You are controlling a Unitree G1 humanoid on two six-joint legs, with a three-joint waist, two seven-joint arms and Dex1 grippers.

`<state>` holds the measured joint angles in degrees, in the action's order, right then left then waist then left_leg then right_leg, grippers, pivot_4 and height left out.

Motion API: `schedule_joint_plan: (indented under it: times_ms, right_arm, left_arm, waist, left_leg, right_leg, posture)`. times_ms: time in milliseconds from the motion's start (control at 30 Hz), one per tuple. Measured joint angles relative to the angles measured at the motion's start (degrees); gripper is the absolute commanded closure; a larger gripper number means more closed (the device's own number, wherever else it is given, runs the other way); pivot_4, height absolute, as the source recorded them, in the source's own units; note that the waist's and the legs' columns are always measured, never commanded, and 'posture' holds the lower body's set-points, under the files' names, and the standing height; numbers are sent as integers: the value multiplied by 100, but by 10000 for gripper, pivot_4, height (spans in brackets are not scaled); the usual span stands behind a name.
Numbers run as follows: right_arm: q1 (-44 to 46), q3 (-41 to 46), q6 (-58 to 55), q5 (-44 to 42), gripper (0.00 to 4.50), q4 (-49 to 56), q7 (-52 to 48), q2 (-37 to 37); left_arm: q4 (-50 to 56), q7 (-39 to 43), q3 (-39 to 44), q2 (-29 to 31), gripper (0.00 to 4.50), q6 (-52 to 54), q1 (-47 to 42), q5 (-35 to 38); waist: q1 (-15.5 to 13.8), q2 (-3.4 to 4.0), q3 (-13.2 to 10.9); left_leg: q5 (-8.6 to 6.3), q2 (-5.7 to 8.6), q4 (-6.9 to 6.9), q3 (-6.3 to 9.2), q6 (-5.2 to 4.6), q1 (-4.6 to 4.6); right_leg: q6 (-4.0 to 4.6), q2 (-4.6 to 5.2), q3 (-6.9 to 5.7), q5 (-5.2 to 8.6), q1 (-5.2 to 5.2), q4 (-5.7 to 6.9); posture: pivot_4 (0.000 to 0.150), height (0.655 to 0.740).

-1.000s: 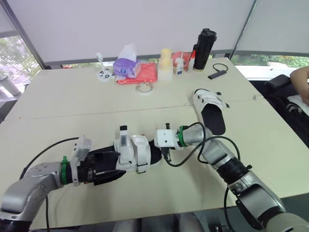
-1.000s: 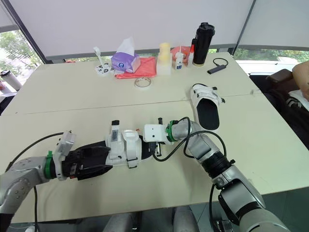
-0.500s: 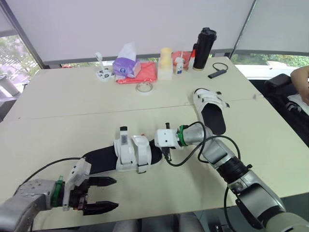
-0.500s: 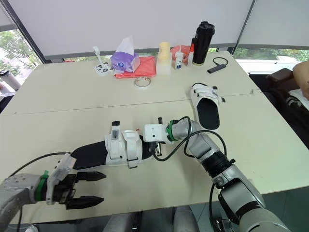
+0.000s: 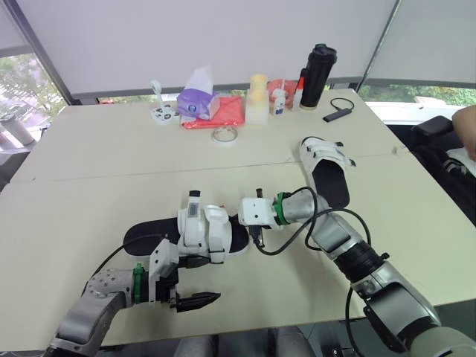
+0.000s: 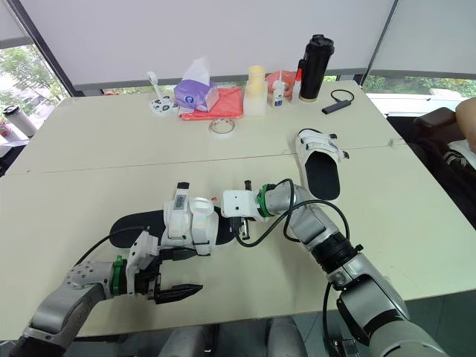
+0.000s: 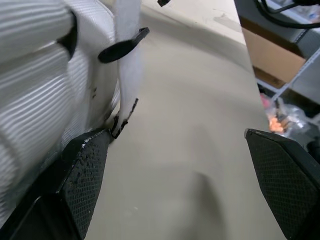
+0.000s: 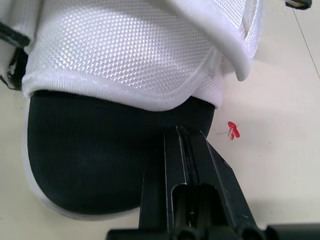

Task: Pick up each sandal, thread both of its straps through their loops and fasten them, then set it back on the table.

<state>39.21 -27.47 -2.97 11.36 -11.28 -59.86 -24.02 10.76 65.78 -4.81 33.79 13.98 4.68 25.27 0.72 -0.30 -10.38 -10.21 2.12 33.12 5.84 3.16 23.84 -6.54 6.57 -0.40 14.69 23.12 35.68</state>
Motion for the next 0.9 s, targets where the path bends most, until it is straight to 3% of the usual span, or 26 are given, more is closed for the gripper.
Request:
schedule_joint_plan:
  times_ms: [367, 833, 900]
  right_arm:
    - [-46, 62, -108, 60, 45000, 91, 1, -3]
    - [-44, 62, -91, 84, 45000, 92, -3, 39]
    - [-44, 62, -91, 84, 45000, 92, -2, 39]
  left_arm:
    - [54, -188, 0, -174, 388, -148, 83, -75]
    - [172, 9, -115, -157, 388, 564, -239, 303]
    - [172, 4, -118, -159, 5476, 592, -256, 302]
  waist:
    - [-12, 1, 0]
    - [8, 0, 0]
    - [8, 0, 0]
  left_leg:
    - [7, 5, 0, 0, -11, 3]
    - [8, 5, 0, -1, -14, 4]
    - [9, 5, 0, -1, -14, 4]
  right_leg:
    - [0, 6, -1, 0, -3, 0]
    - [-2, -2, -3, 0, -8, 2]
    - [-2, -2, -3, 0, -8, 3]
  posture:
    - [1500, 7400]
    - [1500, 7400]
    - [1500, 7400]
